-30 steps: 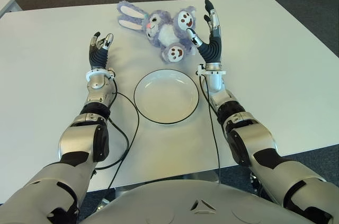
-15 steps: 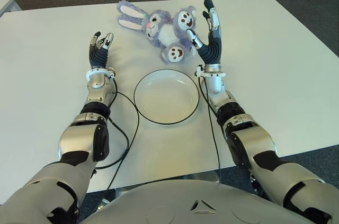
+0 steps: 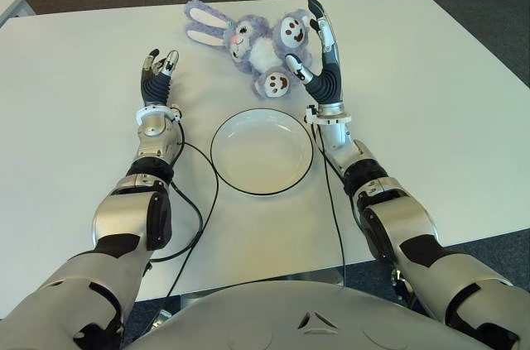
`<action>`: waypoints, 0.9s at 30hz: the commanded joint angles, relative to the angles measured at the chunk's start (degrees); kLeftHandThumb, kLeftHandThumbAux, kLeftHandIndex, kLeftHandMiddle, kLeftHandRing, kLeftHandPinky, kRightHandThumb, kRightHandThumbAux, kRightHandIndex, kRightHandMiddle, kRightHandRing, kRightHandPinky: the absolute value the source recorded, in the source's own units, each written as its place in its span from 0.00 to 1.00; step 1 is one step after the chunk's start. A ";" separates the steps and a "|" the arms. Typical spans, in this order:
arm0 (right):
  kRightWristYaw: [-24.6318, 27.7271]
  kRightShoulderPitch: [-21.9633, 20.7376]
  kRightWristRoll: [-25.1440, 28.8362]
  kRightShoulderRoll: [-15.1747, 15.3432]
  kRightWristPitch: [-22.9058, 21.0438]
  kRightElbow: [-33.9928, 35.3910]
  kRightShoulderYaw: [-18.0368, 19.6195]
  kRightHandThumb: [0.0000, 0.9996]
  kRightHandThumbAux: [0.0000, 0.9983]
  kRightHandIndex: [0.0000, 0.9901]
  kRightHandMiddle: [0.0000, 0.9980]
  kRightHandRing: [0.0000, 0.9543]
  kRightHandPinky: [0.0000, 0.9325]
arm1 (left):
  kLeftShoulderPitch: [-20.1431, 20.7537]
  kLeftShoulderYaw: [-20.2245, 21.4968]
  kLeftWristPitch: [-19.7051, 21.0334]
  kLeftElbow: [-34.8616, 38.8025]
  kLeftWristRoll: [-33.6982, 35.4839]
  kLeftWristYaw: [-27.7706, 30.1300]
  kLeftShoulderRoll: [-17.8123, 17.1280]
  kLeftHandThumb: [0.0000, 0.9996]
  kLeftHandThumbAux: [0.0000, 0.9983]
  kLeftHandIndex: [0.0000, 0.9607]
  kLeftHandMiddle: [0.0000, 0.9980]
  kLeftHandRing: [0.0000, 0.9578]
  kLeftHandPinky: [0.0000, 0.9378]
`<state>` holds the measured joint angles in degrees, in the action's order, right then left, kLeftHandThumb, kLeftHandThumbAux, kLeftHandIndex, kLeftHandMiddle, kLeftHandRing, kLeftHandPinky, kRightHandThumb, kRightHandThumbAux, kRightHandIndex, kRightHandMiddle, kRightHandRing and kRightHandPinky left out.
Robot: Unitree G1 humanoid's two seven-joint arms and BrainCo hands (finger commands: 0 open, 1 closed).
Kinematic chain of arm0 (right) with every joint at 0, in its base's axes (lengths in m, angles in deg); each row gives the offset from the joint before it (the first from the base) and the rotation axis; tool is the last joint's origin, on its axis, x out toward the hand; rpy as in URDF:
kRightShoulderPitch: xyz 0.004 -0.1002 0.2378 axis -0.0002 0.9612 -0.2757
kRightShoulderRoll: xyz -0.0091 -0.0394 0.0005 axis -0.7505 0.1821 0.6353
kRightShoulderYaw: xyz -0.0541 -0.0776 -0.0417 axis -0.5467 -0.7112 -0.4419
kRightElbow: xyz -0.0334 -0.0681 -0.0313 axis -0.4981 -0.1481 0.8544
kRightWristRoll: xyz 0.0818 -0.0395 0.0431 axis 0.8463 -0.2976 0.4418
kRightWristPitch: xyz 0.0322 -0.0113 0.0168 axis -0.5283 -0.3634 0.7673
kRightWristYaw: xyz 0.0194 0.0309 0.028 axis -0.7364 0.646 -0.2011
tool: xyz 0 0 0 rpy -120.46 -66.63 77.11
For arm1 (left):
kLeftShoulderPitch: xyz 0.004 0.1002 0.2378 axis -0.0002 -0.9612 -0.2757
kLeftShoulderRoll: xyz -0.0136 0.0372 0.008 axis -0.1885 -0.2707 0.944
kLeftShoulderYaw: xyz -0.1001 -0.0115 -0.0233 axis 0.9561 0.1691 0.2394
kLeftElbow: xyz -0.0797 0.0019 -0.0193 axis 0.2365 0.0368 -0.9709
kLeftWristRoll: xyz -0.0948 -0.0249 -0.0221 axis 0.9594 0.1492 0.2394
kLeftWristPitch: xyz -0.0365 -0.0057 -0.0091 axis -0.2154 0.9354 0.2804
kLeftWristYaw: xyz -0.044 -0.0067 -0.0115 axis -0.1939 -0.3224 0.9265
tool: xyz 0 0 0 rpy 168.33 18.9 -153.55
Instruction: Put the doll into the plate.
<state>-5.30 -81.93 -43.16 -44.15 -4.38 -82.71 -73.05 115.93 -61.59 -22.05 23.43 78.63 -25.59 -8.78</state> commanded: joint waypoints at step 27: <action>-3.71 -7.97 -3.68 3.11 -2.22 -4.55 -2.14 0.30 0.35 0.00 0.00 0.00 0.00 | -3.61 0.16 3.59 -5.17 0.09 0.31 1.80 0.00 0.44 0.12 0.25 0.25 0.21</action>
<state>-8.15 -89.35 -45.46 -41.23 -5.52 -86.45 -74.43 116.78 -61.46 -22.04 22.54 78.75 -25.59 -8.82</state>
